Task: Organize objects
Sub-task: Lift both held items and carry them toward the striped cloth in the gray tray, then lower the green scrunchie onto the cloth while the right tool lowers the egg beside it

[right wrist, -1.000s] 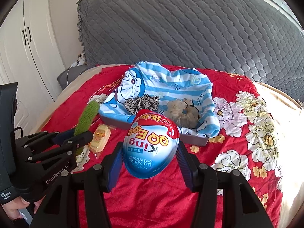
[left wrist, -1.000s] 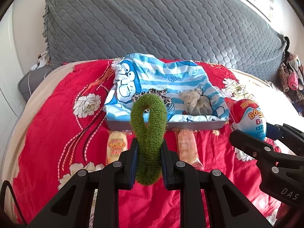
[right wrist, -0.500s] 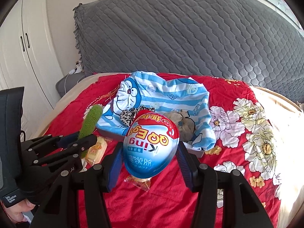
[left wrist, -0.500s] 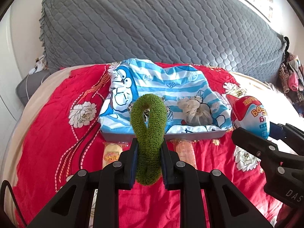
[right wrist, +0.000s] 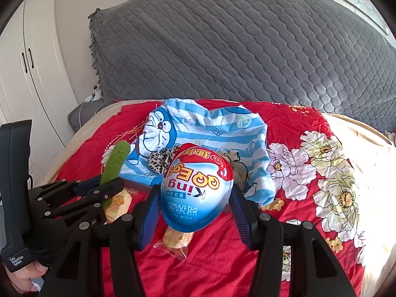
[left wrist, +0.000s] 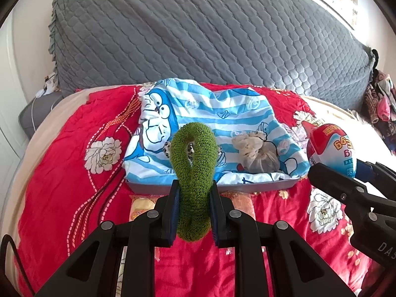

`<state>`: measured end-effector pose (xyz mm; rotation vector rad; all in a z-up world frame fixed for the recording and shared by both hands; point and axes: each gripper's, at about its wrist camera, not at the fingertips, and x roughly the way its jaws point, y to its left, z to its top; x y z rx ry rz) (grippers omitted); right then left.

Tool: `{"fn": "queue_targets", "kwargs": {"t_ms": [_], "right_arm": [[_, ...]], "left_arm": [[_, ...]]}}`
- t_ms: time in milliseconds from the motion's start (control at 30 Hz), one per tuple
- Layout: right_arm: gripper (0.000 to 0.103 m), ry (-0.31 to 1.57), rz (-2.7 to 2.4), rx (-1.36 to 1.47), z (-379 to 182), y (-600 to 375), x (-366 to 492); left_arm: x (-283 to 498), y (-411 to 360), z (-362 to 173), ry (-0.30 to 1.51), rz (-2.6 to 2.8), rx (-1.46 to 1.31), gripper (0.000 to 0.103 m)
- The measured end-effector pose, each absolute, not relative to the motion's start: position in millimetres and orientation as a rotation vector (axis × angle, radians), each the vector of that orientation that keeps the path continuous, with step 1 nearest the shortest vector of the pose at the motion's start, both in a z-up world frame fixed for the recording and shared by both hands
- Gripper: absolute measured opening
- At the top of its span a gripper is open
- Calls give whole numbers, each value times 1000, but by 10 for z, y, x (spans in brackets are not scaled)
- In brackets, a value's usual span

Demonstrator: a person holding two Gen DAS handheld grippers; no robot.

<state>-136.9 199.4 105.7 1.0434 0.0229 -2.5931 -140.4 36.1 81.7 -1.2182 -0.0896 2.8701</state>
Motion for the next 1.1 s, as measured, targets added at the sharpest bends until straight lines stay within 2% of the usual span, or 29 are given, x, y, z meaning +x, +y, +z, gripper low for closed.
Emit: {"fn": "queue_targets", "kwargs": {"t_ms": [1100], "right_arm": [[55,31,-2636,992,1039,1925,-1724]], "left_arm": [[-1791,328,631,-128,2892,-1237,22]]}}
